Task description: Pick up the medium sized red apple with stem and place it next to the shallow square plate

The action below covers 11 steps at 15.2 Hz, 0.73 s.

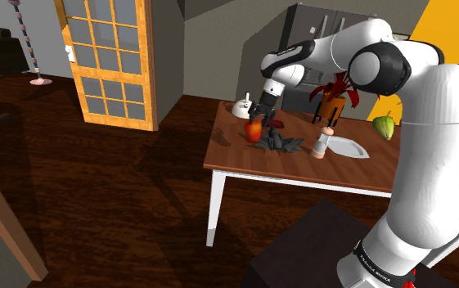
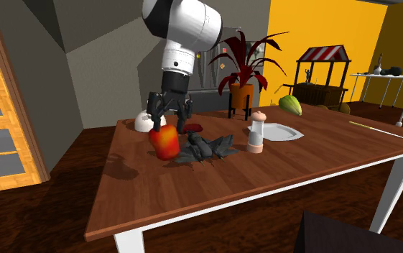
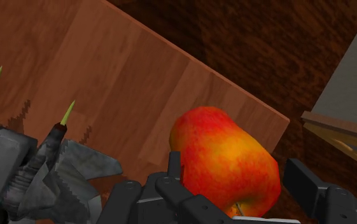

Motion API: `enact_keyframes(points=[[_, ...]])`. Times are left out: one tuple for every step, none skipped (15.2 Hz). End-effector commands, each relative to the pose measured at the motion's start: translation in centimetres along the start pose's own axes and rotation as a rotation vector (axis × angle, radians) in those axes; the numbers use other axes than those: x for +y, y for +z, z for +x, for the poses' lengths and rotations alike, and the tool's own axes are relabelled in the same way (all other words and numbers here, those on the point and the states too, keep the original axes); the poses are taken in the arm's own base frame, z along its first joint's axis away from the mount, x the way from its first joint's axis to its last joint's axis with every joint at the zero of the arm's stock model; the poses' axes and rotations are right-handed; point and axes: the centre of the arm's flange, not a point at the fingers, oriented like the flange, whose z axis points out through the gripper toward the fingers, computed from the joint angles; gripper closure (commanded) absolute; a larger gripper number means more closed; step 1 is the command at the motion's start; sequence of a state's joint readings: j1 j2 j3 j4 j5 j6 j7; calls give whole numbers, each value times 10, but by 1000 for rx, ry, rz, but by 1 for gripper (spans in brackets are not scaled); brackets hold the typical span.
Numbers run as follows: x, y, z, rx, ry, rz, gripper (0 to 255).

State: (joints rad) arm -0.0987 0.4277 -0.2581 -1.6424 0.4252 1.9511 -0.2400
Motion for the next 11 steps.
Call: enact_keyframes(points=[[-3,-11,-1,0,0,0,255],[-4,-16,-1,0,0,0,255],[-6,-21,-1,0,0,0,255],[-7,-26,-1,0,0,0,255],[-9,-31,-2,0,0,0,255],[-10,-36,-2,0,0,0,255],[-12,-41,-2,0,0,0,255],[-13,-46,-3,0,0,0,255],[-15,-51,-3,0,0,0,255],[-16,-56,-3,0,0,0,255],[-18,-61,-3,0,0,0,255]])
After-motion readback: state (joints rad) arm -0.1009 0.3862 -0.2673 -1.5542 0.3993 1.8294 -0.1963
